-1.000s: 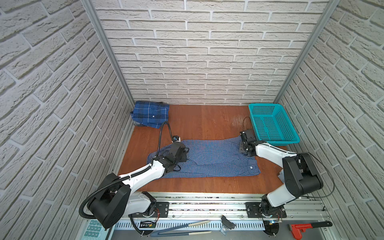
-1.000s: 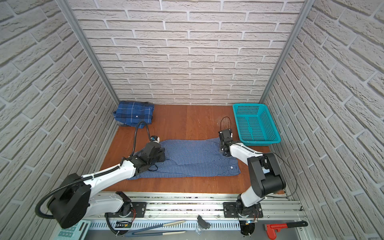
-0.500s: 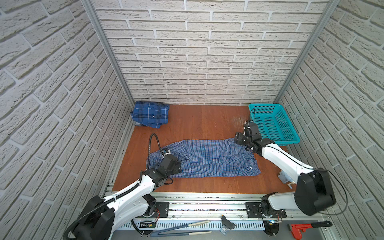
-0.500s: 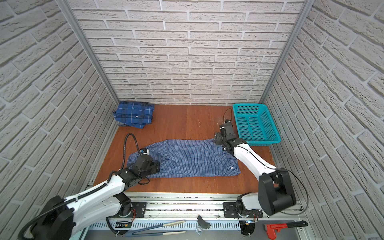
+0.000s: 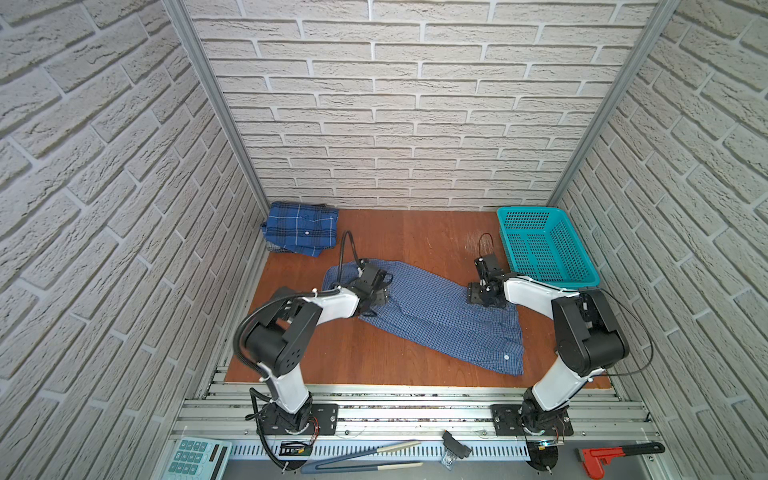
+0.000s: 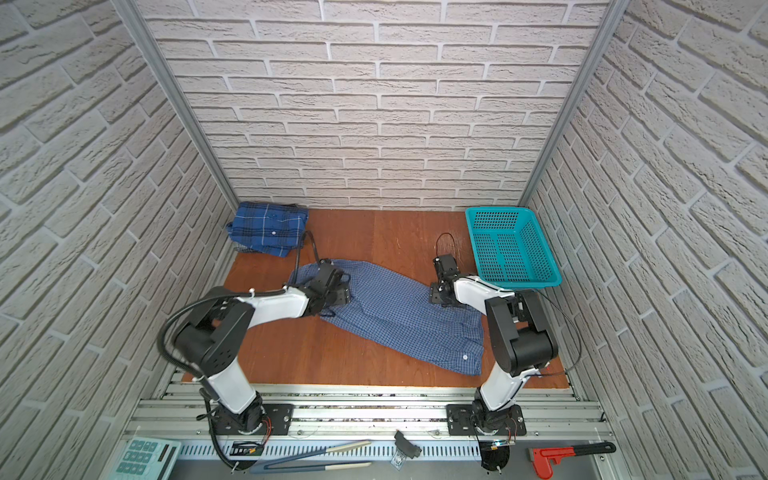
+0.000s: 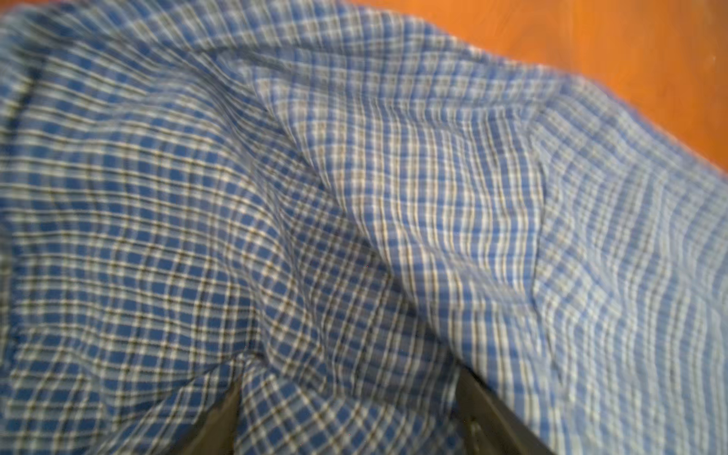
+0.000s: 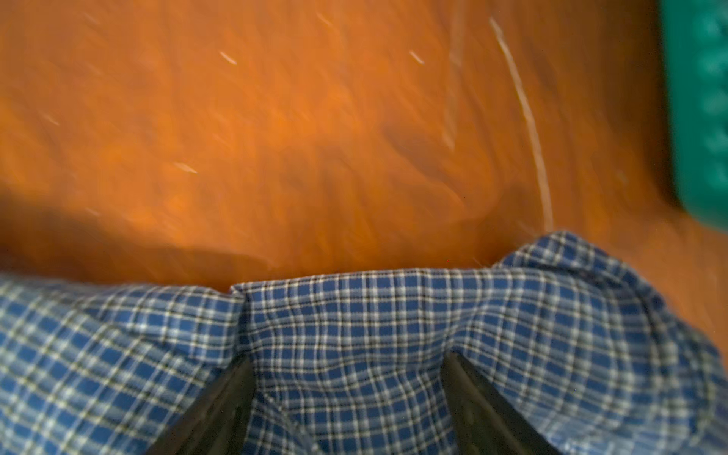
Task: Fold and stack the long sleeve shirts
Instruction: 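Rotate the shirt with both grippers, left pulling far end, right pulling near end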
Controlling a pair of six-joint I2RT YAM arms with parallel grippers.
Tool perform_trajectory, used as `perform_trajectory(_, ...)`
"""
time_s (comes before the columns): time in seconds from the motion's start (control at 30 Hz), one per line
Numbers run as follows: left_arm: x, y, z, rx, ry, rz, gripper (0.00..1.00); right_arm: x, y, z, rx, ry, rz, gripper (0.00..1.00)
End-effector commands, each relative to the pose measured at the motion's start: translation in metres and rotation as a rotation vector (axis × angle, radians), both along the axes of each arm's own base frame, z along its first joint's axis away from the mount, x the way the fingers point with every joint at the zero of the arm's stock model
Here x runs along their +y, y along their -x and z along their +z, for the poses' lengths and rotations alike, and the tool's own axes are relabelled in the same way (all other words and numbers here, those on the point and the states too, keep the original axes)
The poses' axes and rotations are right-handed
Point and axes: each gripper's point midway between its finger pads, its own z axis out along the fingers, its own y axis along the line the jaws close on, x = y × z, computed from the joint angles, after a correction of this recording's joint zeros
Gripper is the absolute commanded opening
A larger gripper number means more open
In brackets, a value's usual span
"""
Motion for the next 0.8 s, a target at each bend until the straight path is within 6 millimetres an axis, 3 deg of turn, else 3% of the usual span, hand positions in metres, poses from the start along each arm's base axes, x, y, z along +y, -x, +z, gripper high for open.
perform_trajectory(0.0, -0.03, -0.051, 0.005, -0.036, 0.022, -0.094, 0.78, -0.001, 0.045, -0.007, 0.106, -0.05, -0.096, 0.77)
perform_trajectory(0.1, -0.057, -0.108, 0.023, -0.087, 0.089, -0.123, 0.78, 0.007, 0.068, 0.003, 0.095, -0.129, -0.151, 0.77)
perform_trajectory(0.17, -0.069, -0.134, 0.048, -0.121, 0.103, -0.137, 0.8, 0.014, 0.076, 0.02, 0.054, -0.176, -0.14, 0.79)
perform_trajectory(0.23, -0.079, -0.147, 0.087, -0.185, 0.127, -0.163, 0.86, 0.011, 0.081, 0.043, -0.002, -0.174, -0.143, 0.83)
perform_trajectory(0.3, -0.078, -0.147, 0.119, -0.228, 0.135, -0.174, 0.98, 0.015, 0.081, 0.062, -0.064, -0.195, -0.111, 0.84)
perform_trajectory(0.4, -0.055, -0.126, 0.152, -0.257, 0.115, -0.141, 0.98, 0.018, 0.078, 0.065, -0.112, -0.207, -0.067, 0.84)
perform_trajectory(0.5, -0.03, -0.076, 0.162, -0.27, 0.15, -0.1, 0.98, 0.035, 0.076, 0.048, -0.059, -0.242, 0.004, 0.8)
perform_trajectory(0.57, -0.028, -0.035, 0.152, -0.261, 0.205, -0.1, 0.98, 0.053, 0.076, 0.042, -0.045, -0.232, 0.065, 0.78)
perform_trajectory(0.63, -0.035, 0.004, 0.13, -0.232, 0.215, -0.089, 0.98, 0.065, 0.077, 0.036, -0.035, -0.202, 0.085, 0.78)
perform_trajectory(0.77, -0.05, 0.033, 0.086, -0.157, 0.278, -0.074, 0.93, 0.074, 0.081, 0.022, -0.003, -0.167, 0.081, 0.78)
